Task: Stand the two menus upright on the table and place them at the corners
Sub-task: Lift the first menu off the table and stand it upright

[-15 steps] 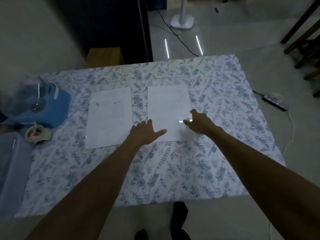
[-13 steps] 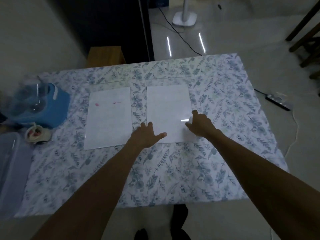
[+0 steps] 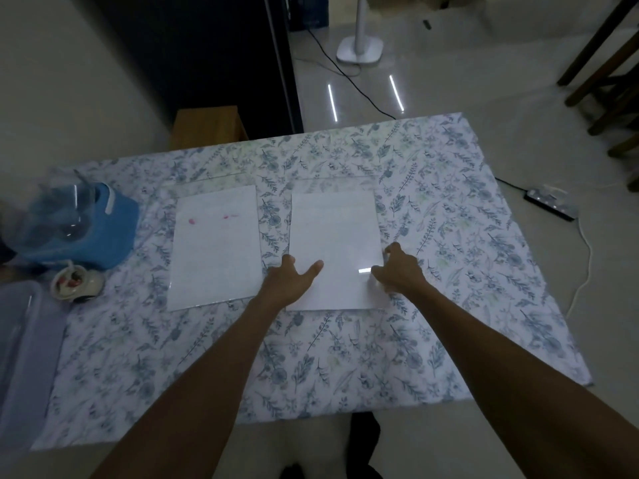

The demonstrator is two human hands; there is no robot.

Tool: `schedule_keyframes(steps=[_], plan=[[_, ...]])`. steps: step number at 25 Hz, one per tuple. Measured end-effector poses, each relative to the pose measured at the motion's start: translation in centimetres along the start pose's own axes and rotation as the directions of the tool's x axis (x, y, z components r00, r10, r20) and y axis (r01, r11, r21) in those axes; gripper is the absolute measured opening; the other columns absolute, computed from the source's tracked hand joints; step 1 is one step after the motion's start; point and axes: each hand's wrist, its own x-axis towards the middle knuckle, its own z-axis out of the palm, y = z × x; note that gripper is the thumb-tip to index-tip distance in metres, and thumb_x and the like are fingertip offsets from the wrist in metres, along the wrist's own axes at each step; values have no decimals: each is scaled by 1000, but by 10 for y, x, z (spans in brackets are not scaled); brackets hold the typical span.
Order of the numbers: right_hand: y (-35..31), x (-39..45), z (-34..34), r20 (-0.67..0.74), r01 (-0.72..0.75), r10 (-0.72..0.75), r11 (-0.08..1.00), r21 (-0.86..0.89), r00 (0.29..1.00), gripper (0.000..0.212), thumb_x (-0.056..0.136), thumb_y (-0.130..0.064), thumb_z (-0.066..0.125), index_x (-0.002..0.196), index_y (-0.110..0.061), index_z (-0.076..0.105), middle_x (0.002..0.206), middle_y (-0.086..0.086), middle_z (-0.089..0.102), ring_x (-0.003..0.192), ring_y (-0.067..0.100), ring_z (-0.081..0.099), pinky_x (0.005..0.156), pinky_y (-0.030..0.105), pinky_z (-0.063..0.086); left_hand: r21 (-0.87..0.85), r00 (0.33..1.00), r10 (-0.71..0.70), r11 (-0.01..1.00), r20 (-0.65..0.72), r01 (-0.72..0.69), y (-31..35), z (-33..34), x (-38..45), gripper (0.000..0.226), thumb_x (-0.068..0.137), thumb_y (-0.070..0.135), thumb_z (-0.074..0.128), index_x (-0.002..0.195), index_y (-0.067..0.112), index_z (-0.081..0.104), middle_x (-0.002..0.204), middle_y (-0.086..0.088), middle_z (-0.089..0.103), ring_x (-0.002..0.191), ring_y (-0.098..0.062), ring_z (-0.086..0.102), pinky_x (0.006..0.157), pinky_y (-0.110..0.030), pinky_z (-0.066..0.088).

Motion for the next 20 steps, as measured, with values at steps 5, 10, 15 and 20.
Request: schedule_keyframes(steps=[5,10,15,20], plan=[[-1,-47,7,-44,-3,4,999,34,999,62,78,-25,61,136,-18,38,97,13,68,81,33,70,82,45,59,-19,999,34,999,-20,-34,-23,-9,-38,96,81,82,45,149,15,33,152,-12,41,135,-33,46,107,-42,39],[-4,-108,4,-135,5,-2,1000,25,991,54,83,-26,61,133,-14,43,103,11,60,91,30,59,75,34,45,-48,991,132,990,-38,-133,-41,-23,-84,69,101,58,37,149,10,35,152,-14,44,135,-32,47,106,-36,38],[-5,-165,-3,-186,22,-15,999,35,982,41,86,-17,58,121,4,59,120,23,64,106,37,63,93,49,53,-68,975,201,976,-97,-208,-54,-25,-133,60,104,50,38,146,8,40,149,-13,48,132,-32,50,104,-34,39],[-16,-201,-25,-245,50,-42,998,25,969,22,90,-12,49,87,1,66,93,16,63,85,31,62,79,40,49,-55,963,250,965,-102,-256,-39,-35,-165,56,105,48,28,142,8,41,140,-21,53,125,-36,52,97,-37,42]])
